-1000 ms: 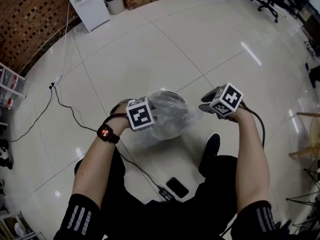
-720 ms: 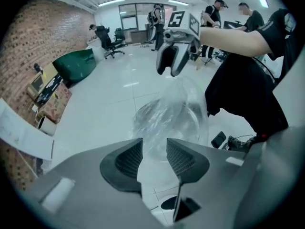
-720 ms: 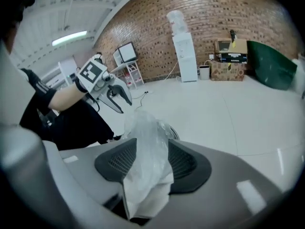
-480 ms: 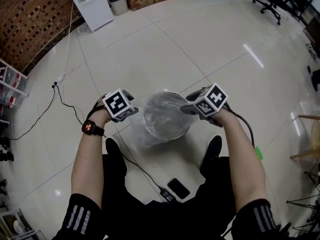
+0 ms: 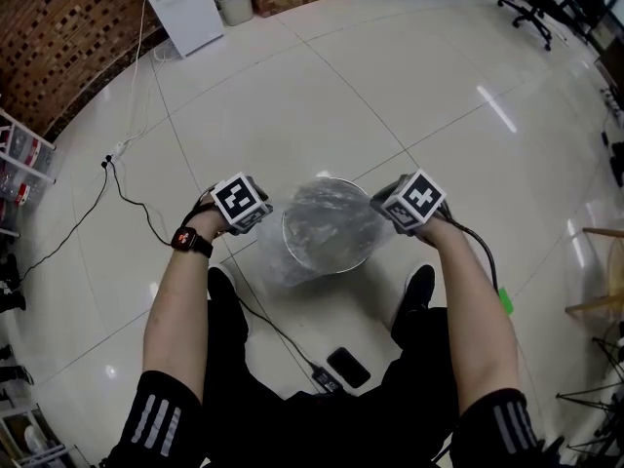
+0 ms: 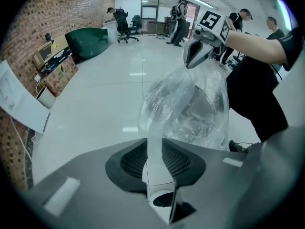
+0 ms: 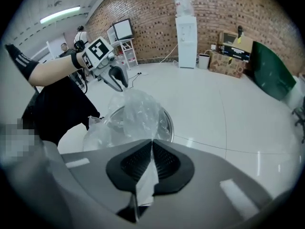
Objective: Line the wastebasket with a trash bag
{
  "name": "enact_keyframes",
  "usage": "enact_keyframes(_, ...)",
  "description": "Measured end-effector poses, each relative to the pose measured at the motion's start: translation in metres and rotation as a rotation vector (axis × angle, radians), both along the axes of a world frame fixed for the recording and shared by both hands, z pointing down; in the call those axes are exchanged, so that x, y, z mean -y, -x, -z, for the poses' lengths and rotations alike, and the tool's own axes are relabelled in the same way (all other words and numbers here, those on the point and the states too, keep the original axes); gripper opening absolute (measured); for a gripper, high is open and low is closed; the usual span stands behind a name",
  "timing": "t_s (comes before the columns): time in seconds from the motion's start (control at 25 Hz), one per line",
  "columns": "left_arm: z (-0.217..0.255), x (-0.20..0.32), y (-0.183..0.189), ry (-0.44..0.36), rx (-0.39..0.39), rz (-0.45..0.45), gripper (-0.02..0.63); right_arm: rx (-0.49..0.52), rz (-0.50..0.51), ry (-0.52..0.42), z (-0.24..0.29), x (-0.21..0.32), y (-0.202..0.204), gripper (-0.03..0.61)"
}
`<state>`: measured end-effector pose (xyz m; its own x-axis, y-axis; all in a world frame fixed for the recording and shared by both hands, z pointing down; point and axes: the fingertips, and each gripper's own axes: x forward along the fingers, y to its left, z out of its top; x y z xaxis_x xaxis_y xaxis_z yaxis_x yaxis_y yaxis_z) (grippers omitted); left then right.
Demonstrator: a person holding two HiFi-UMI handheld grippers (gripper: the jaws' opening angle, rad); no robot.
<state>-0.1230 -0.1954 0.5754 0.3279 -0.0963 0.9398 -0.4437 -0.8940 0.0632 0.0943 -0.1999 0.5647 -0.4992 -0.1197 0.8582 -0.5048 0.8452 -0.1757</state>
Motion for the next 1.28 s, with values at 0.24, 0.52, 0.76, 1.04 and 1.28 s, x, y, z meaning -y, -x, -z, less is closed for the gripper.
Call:
enact_keyframes(0.24,0.006,0.022,-0.007,-0.092,-0.016,0.040,-0.006,-0.012,-0.097,-0.105,-0.003,0.031,-0.018,0.009)
enact_keyframes(0.52,0.012,0.065,-0.013,-0.278,0.008,0.112,-0.006,-0.047,-0.176,-0.202,-0.018,0.060,-0.025,0.009)
enact_keyframes(0.76,-0.010,0.081,-0.020,-0.289,0.004,0.133,-0.006,-0.057,-0.210,-0.192,-0.045,0.073,-0.028,0.009)
enact_keyframes(1.04,-0.049,0.088,-0.022,-0.224,0.006,0.129,-0.004,-0.111,-0.225,-0.124,-0.083,0.074,-0.032,0.009)
enact_keyframes(1.28,-0.083,0.082,-0.019,-0.138,0.022,0.141,0.006,-0.129,-0.196,-0.108,-0.106,0.076,-0.034,0.009)
